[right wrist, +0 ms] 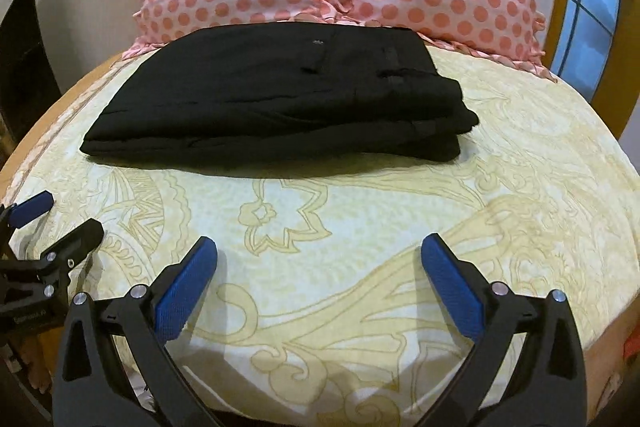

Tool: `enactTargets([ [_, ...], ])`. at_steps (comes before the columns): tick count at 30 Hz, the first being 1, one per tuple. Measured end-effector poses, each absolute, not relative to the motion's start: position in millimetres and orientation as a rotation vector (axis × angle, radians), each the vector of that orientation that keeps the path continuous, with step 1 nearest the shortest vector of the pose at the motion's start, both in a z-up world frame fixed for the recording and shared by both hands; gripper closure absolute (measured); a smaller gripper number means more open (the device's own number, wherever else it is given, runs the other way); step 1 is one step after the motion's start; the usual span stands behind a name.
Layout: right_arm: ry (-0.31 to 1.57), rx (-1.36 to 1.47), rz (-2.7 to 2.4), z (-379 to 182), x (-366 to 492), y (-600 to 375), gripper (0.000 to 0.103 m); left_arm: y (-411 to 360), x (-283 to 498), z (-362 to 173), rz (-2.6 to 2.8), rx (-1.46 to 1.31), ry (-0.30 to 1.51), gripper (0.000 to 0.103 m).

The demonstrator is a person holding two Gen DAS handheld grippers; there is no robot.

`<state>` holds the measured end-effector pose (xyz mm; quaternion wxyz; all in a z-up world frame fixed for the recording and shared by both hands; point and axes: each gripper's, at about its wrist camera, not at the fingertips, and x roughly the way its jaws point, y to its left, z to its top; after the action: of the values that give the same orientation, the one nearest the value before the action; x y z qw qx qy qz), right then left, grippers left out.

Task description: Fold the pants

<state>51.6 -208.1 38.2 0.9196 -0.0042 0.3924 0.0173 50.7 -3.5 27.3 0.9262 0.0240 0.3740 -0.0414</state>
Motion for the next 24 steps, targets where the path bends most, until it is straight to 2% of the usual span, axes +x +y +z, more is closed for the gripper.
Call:
enactTargets([
  [24, 0.712, 0.0, 0.025, 35, 37, -207, 0.001, -4, 44, 24, -0.105, 0.05, 0.701, 0.002],
])
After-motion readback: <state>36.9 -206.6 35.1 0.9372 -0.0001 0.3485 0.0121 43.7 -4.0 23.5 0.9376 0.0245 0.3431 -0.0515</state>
